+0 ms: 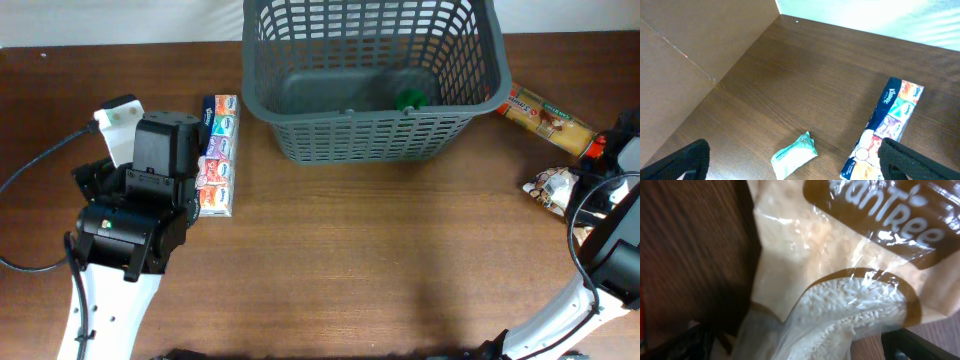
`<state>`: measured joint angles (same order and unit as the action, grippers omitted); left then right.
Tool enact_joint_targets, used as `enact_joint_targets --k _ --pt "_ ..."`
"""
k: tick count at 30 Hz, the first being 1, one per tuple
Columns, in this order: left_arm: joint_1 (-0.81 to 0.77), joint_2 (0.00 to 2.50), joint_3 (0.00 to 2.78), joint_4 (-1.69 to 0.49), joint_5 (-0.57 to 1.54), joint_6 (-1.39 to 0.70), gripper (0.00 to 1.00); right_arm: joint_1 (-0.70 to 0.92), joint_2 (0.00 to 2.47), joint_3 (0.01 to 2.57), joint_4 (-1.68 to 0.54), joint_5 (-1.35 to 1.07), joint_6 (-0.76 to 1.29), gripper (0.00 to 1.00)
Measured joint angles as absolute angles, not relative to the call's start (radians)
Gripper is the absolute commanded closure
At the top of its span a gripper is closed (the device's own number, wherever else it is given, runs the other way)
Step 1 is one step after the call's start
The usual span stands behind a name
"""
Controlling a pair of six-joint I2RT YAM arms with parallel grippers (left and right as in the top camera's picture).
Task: Pack container
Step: 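Lower the right gripper onto the brown-and-white snack bag and grasp it, then lift the snack bag and carry it over the basket with right gripper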
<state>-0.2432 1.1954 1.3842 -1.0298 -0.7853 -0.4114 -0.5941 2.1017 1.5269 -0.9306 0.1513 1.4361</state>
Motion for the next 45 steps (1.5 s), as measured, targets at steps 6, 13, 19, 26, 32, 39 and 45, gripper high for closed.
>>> enact_joint_targets --k 6,13,19,26,32,39,45 --pt "-0.243 1.195 1.384 -1.03 -0.785 -0.411 0.0 -0.595 2.101 1.512 -0.896 0.11 1.435 0.01" --pt "-0.243 1.195 1.384 -1.03 -0.785 -0.411 0.0 -0.595 2.102 1.51 -0.892 0.087 1.433 0.01" --pt "-0.243 1.195 1.384 -1.03 -0.785 -0.411 0.0 -0.595 2.102 1.482 -0.881 0.084 1.432 0.01" --pt "-0.243 1.195 1.384 -1.03 -0.785 -0.412 0.0 -0.595 2.102 1.473 -0.882 0.084 1.431 0.01" --pt "-0.243 1.195 1.384 -1.03 -0.785 -0.411 0.0 -0.595 2.102 1.473 -0.925 0.084 1.425 0.39" --pt "-0.243 1.195 1.384 -1.03 -0.785 -0.411 0.01 -0.595 2.097 1.475 -1.004 0.084 1.412 0.96" --pt "-0.243 1.195 1.384 -1.03 -0.785 -0.411 0.0 -0.595 2.09 1.475 -1.013 0.083 1.308 0.96"
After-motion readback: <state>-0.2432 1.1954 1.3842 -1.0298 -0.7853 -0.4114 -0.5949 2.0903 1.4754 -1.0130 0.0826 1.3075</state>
